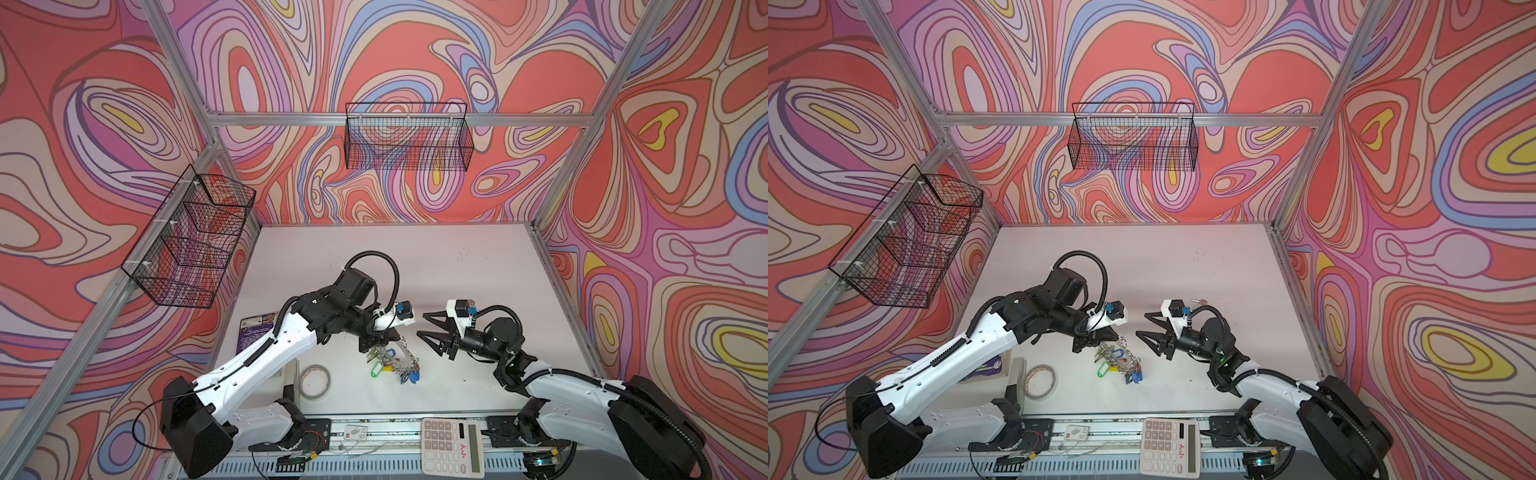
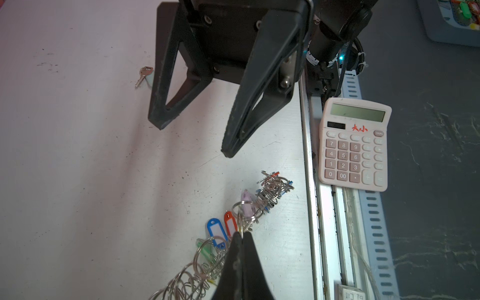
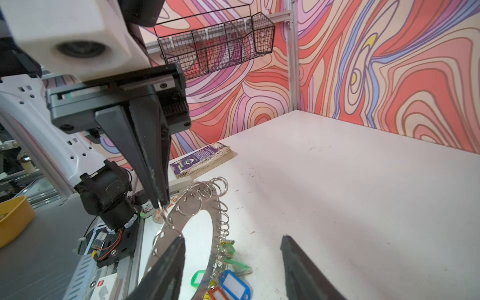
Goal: Attach keys to a key ring
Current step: Pass the keyring.
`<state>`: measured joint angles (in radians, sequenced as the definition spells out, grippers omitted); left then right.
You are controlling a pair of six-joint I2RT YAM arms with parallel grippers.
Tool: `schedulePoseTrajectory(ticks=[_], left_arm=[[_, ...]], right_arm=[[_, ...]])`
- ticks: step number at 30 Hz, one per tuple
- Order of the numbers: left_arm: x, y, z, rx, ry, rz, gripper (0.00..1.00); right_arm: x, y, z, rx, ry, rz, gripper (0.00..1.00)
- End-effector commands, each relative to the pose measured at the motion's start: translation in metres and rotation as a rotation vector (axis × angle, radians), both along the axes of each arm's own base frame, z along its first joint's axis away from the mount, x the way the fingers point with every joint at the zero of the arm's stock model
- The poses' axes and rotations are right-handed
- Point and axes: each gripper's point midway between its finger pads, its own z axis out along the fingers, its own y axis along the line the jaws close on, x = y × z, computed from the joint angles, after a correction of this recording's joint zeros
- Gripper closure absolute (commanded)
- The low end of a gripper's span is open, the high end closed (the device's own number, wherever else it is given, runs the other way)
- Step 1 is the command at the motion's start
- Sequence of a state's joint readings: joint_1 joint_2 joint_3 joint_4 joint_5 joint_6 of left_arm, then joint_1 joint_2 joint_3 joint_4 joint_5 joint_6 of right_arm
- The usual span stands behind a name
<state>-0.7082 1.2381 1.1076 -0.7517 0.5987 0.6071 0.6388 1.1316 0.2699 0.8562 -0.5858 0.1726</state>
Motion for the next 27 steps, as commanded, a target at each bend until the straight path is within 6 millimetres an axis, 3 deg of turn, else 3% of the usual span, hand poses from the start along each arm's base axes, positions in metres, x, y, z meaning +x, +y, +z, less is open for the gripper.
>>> schedulePoseTrajectory(ticks=[1,7,27], left_arm=[[-0.003,-0.006,0.018,-0.034,-0.030,-0.061,1.00],[-0.002,-0.008,0.019,-0.032,-0.032,-0.076,1.00],[0.002,-0.015,0.012,-0.020,0.008,-0.092,1.00]], right_arm=[[-0.011,0.016,0.000,-0.025,0.002,0.109,0.40],[-0.017,0.029,-0.001,-0.031,0.019,0.187,0.44],[-0.020,0.031,0.006,0.001,0.015,0.214,0.69]])
